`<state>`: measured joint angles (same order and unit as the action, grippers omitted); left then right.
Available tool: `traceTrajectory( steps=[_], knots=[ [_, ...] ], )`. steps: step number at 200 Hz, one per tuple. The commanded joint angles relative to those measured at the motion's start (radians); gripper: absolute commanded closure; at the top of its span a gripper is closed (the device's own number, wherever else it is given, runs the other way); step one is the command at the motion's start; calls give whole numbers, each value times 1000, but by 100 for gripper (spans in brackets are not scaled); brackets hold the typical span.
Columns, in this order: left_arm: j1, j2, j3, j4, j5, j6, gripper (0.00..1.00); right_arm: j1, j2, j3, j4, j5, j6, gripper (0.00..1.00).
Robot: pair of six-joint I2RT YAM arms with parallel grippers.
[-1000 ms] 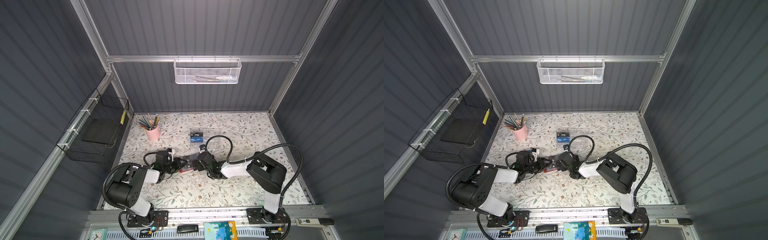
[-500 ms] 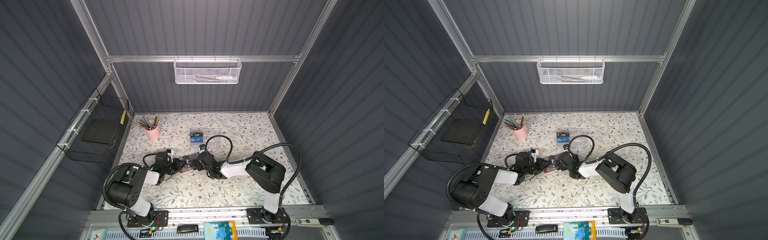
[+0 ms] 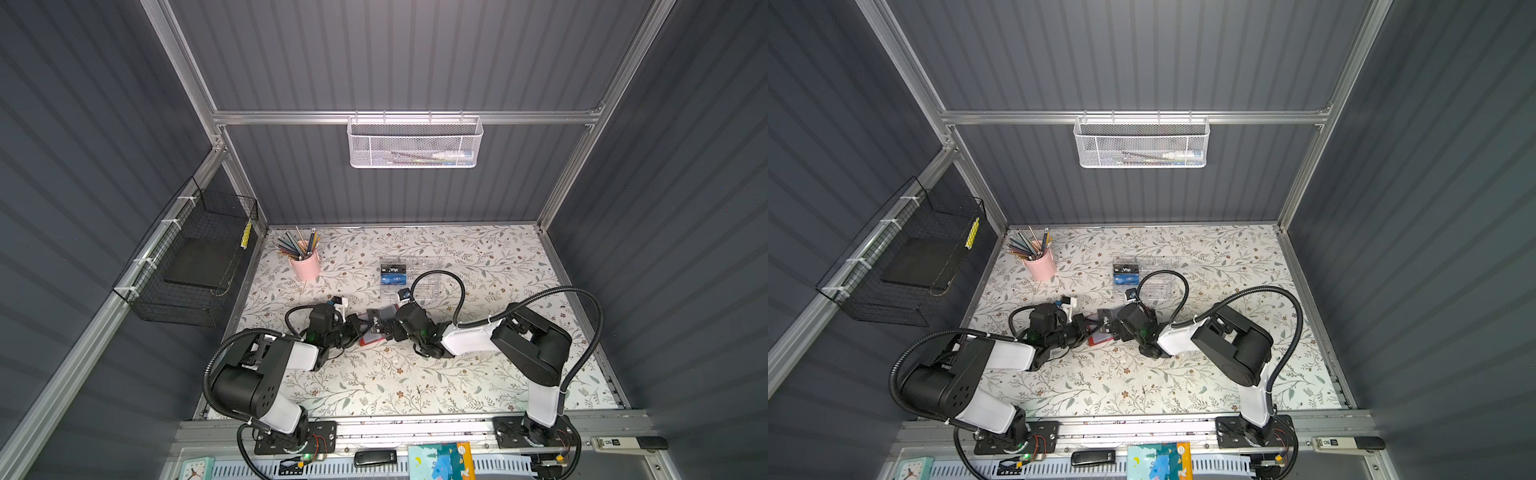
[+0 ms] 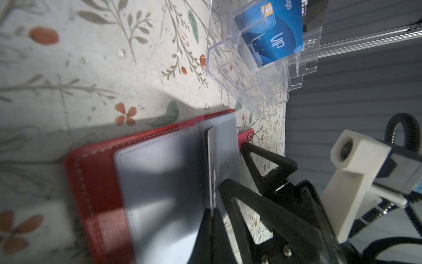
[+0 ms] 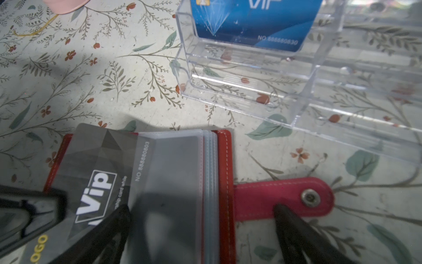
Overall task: Take the credit cards out of the card holder
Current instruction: Take out the credit card from the card holder.
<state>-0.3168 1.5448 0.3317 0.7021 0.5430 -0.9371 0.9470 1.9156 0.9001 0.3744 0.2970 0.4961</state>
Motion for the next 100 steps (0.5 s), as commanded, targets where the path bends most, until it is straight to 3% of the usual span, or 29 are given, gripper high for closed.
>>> traceTrajectory(
  steps=[1,71,100],
  knots=[
    [2,-23,13,-72,-11,38,100,1,20,-51,-118,-102,30,1],
    [2,-212,160,-544,-126,244,100,-18,-100,-99,-128,-115,11,1],
    [2,-241,213,-658,-147,302,100,-25,-153,-122,-121,-139,11,1]
  ],
)
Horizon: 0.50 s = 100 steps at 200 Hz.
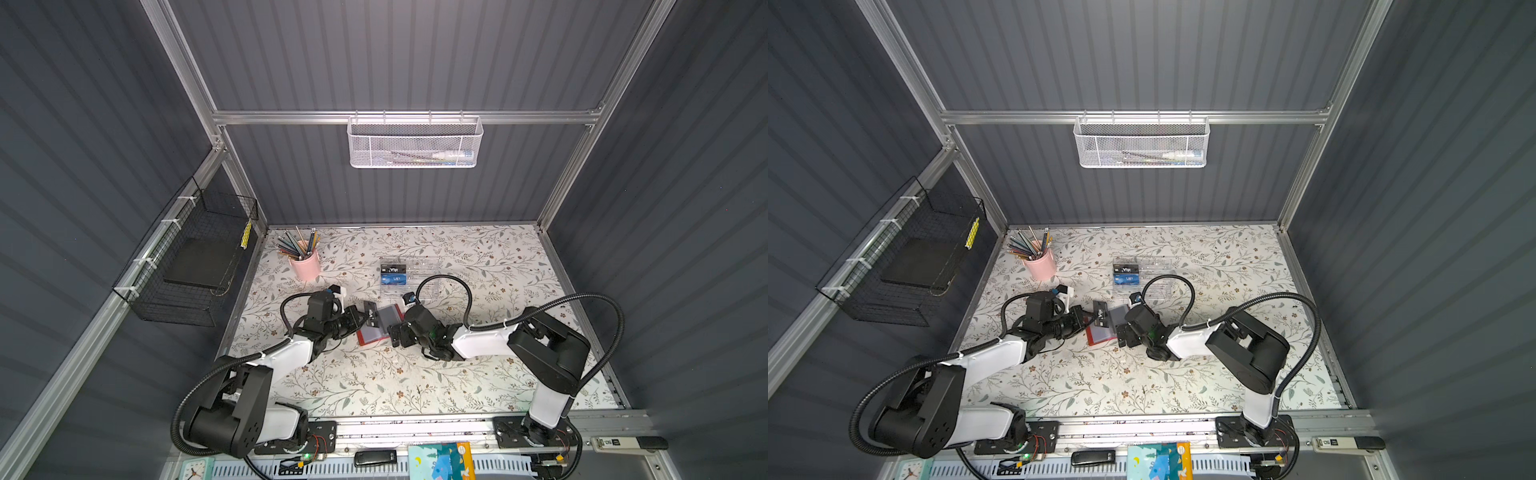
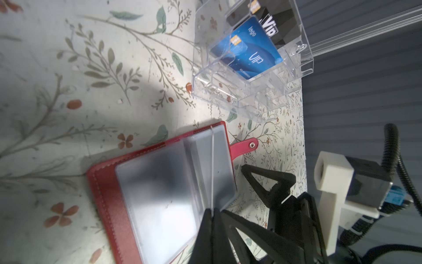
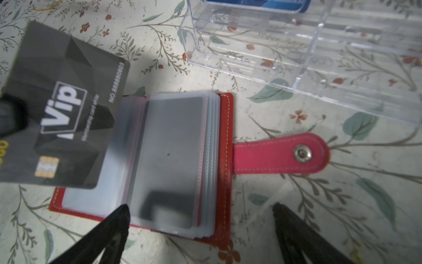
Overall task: Take the credit cards out of the card holder
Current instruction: Take out the credit card from the card holder.
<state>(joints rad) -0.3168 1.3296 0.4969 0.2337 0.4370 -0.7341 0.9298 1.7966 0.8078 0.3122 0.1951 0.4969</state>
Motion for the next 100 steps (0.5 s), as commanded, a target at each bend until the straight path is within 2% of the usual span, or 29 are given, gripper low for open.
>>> traceTrajectory(
  steps=[1,34,46,52,69,88,100],
  knots=[
    [2,-26,50,-191,-42,100,100,-9,-36,-31,-59,-38,9,1],
    [-4,-51,138,-331,-75,173,100,-17,-123,-47,-94,-47,-17,1],
    [-19,-58,186,-392,-103,207,100,-22,-166,-54,-114,-45,-28,1],
    [-28,-62,208,-422,-154,220,100,-27,-189,-57,-127,-45,-34,1],
    [-74,-67,272,-470,-234,243,100,-46,-263,-67,-160,-48,-47,1],
    [-165,-46,370,-518,-349,296,100,-72,-340,-62,-216,-48,-67,1],
    [-199,-8,451,-559,-378,342,100,-91,-376,-50,-263,-47,-80,1]
  ],
)
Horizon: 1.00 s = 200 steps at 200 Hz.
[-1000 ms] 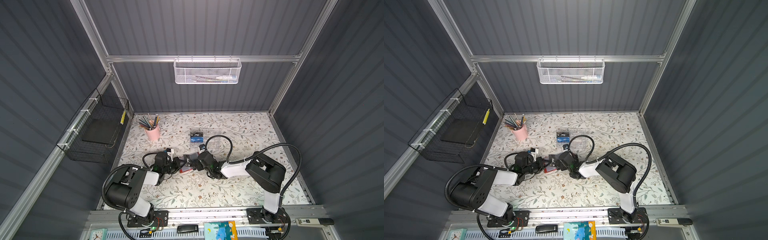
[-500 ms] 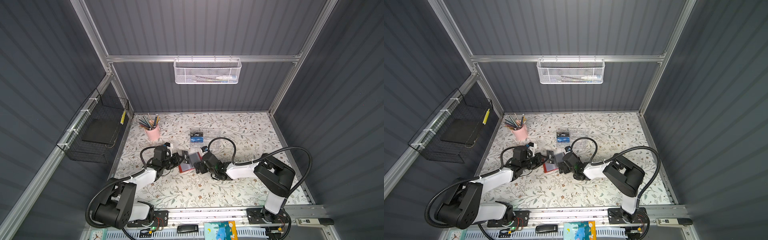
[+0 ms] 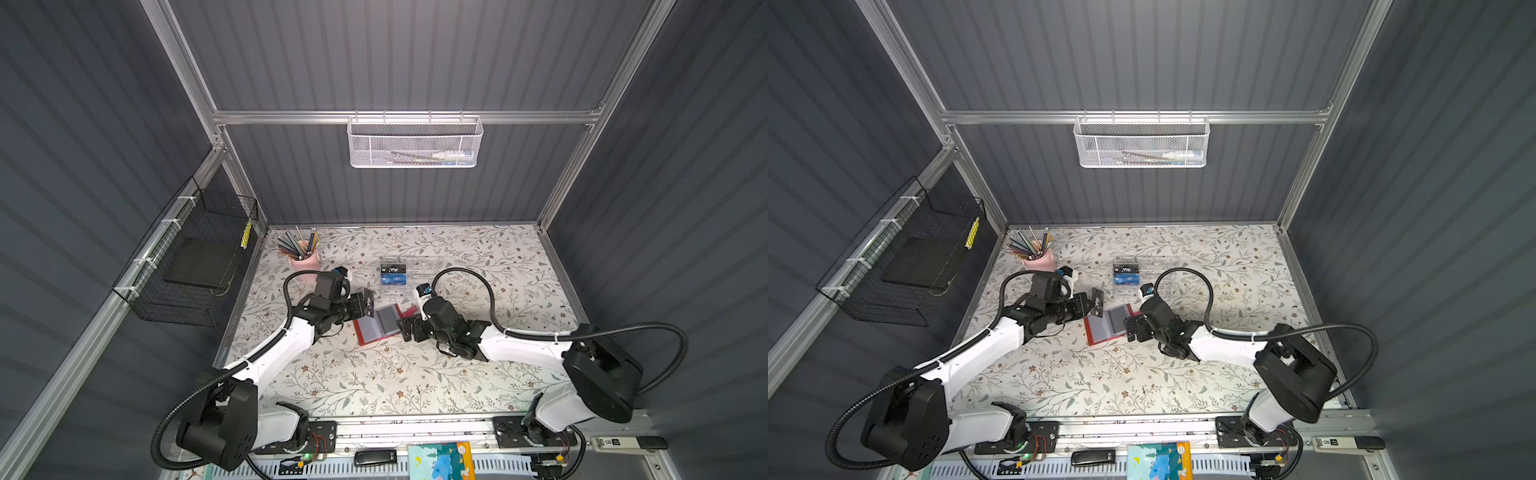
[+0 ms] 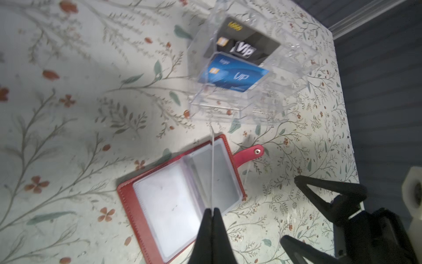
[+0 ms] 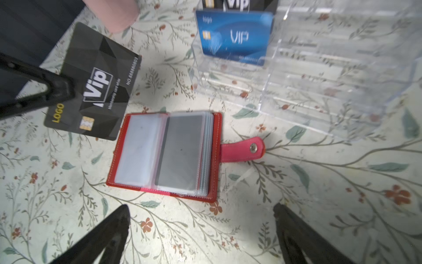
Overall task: Take the credit cards out of the card holder
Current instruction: Take out the credit card from the card holder, then place the credit card in the storage box.
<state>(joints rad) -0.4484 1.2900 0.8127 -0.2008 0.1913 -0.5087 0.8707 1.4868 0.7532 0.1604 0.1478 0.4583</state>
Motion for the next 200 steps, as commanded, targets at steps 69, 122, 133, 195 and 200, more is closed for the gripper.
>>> traceTrajectory(
  steps=[69,122,133,195,200],
  knots=[
    [-77,265,480,-287,-240,530,100,-142,-258,-34,-214,-35,-18,1],
    [-88,304,502,-227,-228,988,100,-180,-267,-36,-205,-63,-12,1],
    [-88,296,506,-217,-206,1044,100,-181,-264,-31,-200,-64,-13,1],
    [-87,349,540,-211,-65,1349,100,-207,-246,0,-174,-104,-11,1],
    [-88,362,549,-221,-59,1365,100,-211,-248,3,-177,-109,-12,1]
  ],
)
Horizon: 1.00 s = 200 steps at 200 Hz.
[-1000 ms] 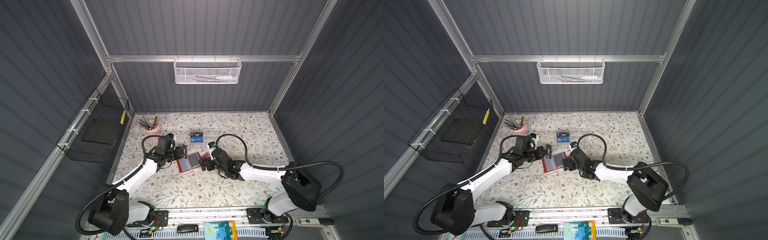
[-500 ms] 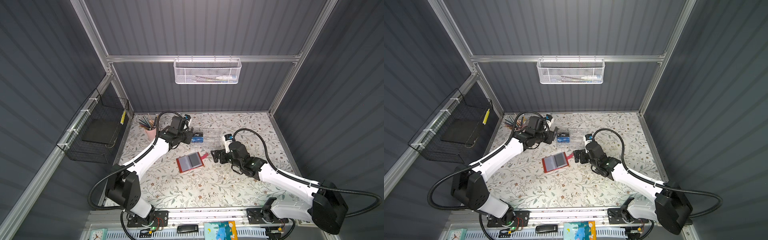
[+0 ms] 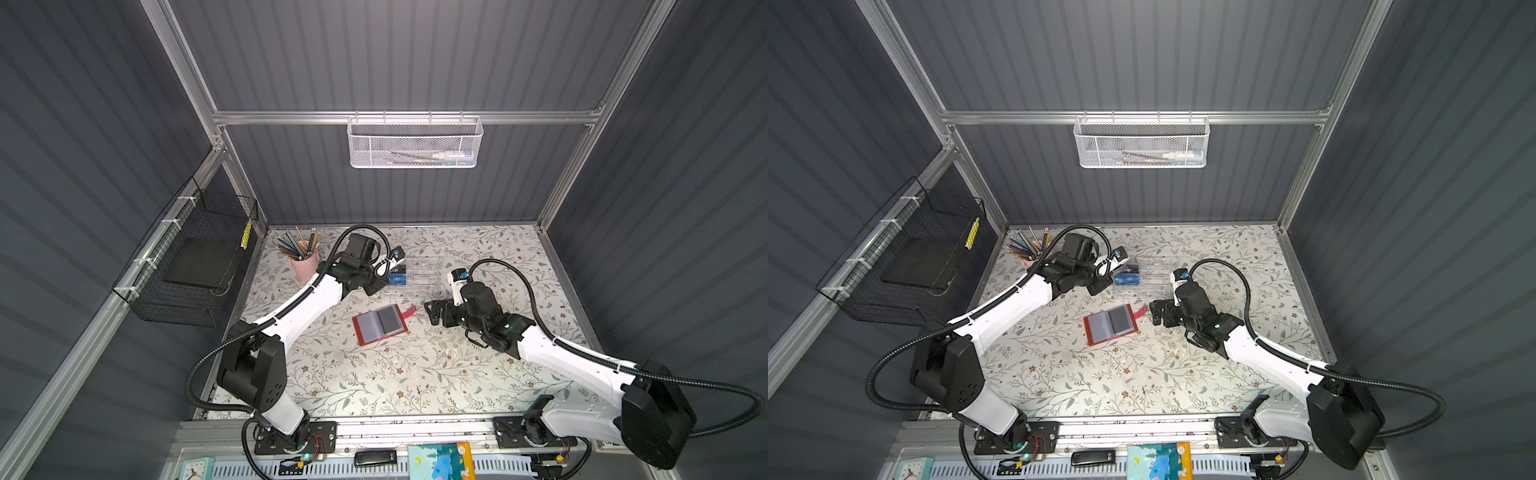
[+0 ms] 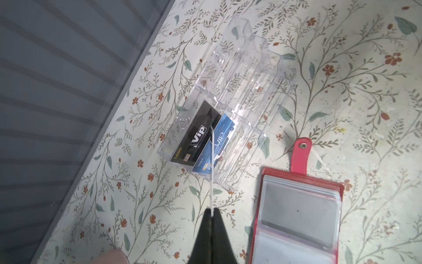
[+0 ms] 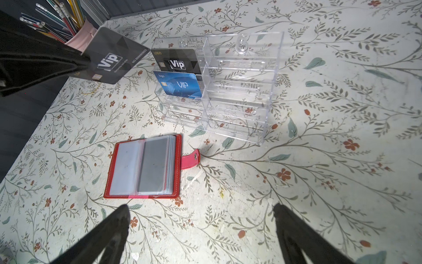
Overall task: Take the credit cards out of the card holder
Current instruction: Place the credit card in the storage box.
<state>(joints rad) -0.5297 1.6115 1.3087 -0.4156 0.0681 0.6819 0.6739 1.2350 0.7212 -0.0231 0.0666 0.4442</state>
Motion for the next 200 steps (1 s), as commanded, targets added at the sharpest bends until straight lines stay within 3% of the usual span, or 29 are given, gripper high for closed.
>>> traceTrajectory(
  steps=[1,45,79,135,200],
  knots=[
    [-7,43,54,-8,65,178,100,-16,3,36,6,-29,2,1],
    [-6,104,60,37,94,362,100,-51,-10,41,22,-75,1,1],
    [-2,185,157,-10,79,437,100,-79,-28,28,29,-94,2,1],
    [19,284,264,-64,45,529,100,-104,5,29,49,-118,0,1],
    [40,300,281,-78,35,568,100,-121,28,28,77,-140,3,1]
  ],
)
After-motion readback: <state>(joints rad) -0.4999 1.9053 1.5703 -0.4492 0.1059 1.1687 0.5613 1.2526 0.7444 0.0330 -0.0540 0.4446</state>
